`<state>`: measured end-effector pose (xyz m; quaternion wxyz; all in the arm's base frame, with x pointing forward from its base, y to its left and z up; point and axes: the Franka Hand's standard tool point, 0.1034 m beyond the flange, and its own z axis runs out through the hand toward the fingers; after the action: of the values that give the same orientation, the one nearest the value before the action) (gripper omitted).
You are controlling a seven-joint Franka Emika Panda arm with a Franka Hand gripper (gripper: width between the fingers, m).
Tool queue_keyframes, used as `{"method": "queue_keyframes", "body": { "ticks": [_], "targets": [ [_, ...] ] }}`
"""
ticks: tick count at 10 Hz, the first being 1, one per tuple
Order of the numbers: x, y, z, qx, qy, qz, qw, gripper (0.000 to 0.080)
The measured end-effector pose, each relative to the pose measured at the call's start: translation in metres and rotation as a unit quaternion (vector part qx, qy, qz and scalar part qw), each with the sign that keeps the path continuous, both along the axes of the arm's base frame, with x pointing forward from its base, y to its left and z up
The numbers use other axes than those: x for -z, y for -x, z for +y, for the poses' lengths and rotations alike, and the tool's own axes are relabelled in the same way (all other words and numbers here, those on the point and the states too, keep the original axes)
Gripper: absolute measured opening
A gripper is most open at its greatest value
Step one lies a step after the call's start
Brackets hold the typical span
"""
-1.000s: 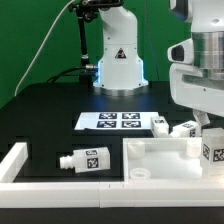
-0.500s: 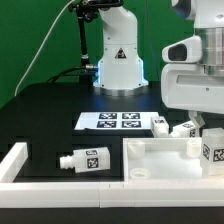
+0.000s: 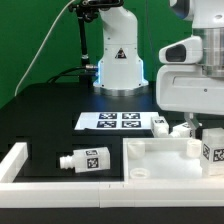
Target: Assemble one leg
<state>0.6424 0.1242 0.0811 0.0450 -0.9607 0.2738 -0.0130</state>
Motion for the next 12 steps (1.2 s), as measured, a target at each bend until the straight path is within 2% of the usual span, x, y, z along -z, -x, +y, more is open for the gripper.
{"method": "queue_keyframes", "body": {
  "ticks": [3, 4, 6, 8, 10, 11, 12],
  "targets": [
    [0.0003, 0.0001, 0.0003, -0.008, 0.001, 0.0, 1.0, 0.0649],
    [0.0004, 0.0, -0.0005, -0.047, 0.003, -0.004, 0.999, 0.0649],
    [0.0004, -0.0014, -0.0063, -0.237, 0.025, -0.018, 0.971, 0.0649],
    [0.0018, -0.0002, -0.0052, -0.292, 0.027, -0.02, 0.956, 0.0649],
    [0.0021, -0.0001, -0.0052, -0.265, 0.025, -0.018, 0.964, 0.0384],
    [0.0022, -0.0002, -0.0064, -0.249, 0.025, -0.017, 0.968, 0.0384],
    [0.0026, -0.0004, -0.0084, -0.209, 0.023, -0.014, 0.977, 0.0295]
  ]
}}
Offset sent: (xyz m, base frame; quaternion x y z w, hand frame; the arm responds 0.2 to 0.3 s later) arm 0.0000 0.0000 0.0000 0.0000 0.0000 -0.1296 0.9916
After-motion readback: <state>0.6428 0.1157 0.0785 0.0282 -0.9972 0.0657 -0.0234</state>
